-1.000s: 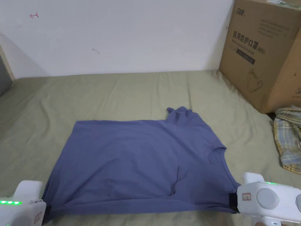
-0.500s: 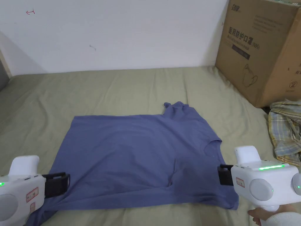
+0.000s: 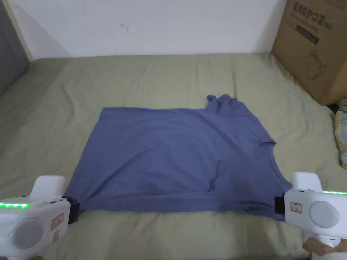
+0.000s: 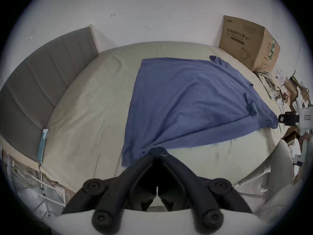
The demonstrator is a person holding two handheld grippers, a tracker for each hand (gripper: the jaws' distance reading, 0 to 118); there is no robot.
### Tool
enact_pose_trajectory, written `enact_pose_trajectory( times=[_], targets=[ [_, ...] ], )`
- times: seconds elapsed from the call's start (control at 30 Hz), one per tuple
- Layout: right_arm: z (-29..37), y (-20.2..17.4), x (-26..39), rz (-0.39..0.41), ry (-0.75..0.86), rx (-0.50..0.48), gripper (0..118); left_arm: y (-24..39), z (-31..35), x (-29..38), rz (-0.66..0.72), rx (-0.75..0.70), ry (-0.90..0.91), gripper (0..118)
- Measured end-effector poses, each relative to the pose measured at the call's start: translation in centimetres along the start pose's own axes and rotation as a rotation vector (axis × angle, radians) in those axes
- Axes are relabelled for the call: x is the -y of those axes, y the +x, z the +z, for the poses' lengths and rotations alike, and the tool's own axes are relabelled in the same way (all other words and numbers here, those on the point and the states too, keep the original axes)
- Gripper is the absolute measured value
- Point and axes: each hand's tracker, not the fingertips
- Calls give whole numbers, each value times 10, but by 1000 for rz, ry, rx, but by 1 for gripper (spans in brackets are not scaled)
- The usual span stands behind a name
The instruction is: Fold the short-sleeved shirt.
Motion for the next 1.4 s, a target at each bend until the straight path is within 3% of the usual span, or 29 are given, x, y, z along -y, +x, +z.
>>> enact_pose_trajectory(
  times=[0.07,0.1,0.13,0.17,0.2,0.4,0.47,0.5,0.57,0.6,0.73,1.07,1.1,1.17,1.2,1.33,1.4],
  targets=[
    [0,0,-1,-4,3,-16,2,-2,-1,7,-7,-26,5,6],
    [1,-2,-1,-2,3,-18,2,-3,-1,9,-6,-38,7,23],
    [1,-5,-1,10,6,-16,2,-5,-3,10,-2,-35,3,56],
    [1,-7,-1,26,8,-5,2,-8,-7,10,0,-31,-7,80],
    [2,-9,-1,43,10,4,2,-9,-11,12,4,-27,-17,93],
    [-4,-12,2,50,-9,2,2,-11,-40,18,12,-30,-41,92],
    [-7,-12,4,47,-17,6,2,-16,-46,20,28,-14,-34,84],
    [-8,-11,5,46,-23,9,2,-17,-49,20,40,-3,-36,71],
    [-9,-11,6,38,-36,9,2,-20,-56,18,65,-5,-60,6],
    [-10,-10,6,33,-43,6,2,-18,-59,17,67,-19,-71,0],
    [-11,-8,7,19,-53,0,2,-22,-55,16,88,36,-81,0],
    [-2,8,4,-39,-14,-3,4,-11,-39,8,64,-2,-57,0],
    [-2,11,3,-46,-10,-2,15,-11,-37,7,61,-1,-56,0],
    [-5,16,-2,-56,-16,-5,68,-10,-33,5,60,-4,-53,0],
    [-8,19,-4,-50,-23,-5,79,-10,-31,4,59,-2,-49,0],
    [-29,27,-12,-70,-60,9,79,-11,-25,0,61,-7,-35,0],
    [-43,29,-11,-65,-102,-2,72,-11,-22,-2,63,-11,-31,0]
  ],
)
